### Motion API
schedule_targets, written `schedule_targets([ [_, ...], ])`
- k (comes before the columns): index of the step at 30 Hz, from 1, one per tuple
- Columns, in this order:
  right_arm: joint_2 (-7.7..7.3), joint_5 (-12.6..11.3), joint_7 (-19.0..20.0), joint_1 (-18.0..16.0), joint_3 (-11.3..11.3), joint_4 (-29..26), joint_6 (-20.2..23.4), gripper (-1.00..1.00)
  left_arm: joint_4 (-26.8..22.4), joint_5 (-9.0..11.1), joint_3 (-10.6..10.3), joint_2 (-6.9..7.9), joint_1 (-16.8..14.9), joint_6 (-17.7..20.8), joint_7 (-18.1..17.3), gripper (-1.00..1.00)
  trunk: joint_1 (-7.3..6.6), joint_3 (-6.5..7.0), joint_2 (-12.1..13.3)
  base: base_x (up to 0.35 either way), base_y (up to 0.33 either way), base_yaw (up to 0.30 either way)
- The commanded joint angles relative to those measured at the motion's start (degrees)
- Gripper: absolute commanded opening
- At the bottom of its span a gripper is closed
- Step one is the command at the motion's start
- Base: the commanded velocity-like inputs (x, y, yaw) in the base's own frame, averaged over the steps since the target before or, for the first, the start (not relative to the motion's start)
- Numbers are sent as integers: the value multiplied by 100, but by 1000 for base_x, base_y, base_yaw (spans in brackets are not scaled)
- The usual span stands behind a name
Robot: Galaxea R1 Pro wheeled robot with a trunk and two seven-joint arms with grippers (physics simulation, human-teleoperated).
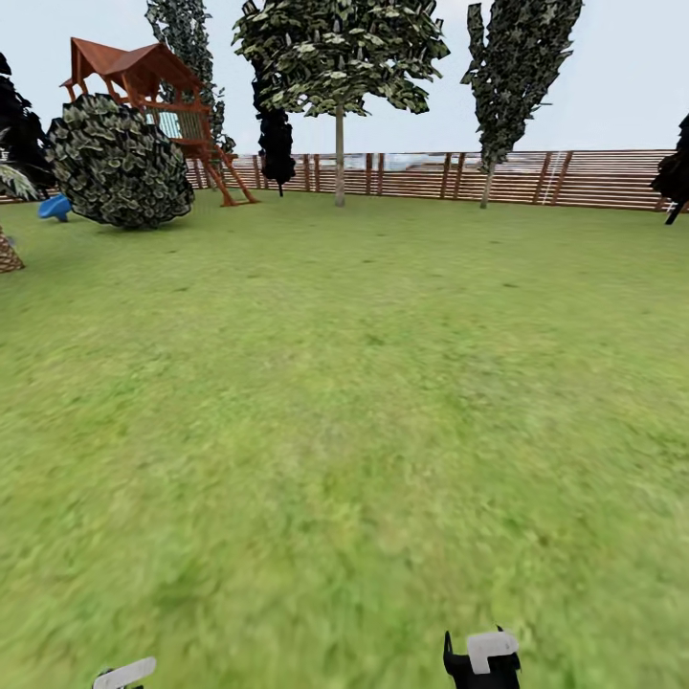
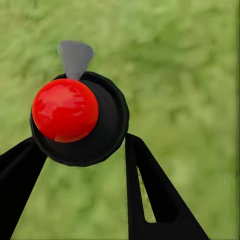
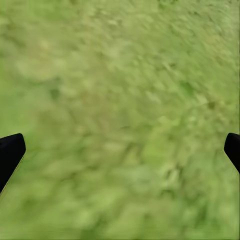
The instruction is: In the garden, pick up the pesticide atomizer on the floor and spray pesticide onto both trees until each tree trunk is fully covered.
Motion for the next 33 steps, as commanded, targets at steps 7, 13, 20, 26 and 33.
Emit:
schedule_targets([
  [7,1,16,-60,-4,43,7,9,100,4,59,-12,0,-3,-19,-11,-100,3,-5,-2,338,0,0],
  [13,1,18,-60,-4,43,7,9,100,4,59,-9,0,-3,-18,-11,-100,3,-5,-2,338,0,0],
  [20,1,18,-60,-4,47,7,9,100,4,59,-10,0,-4,-21,-11,-100,3,-5,-2,338,0,0],
  [26,4,17,-60,-4,46,7,9,100,7,59,-14,0,-3,-23,-11,-100,3,-5,-2,338,0,0],
  [33,10,17,-60,-4,48,7,9,100,4,59,-14,0,-3,-25,-11,-100,3,-5,-2,338,0,0],
])
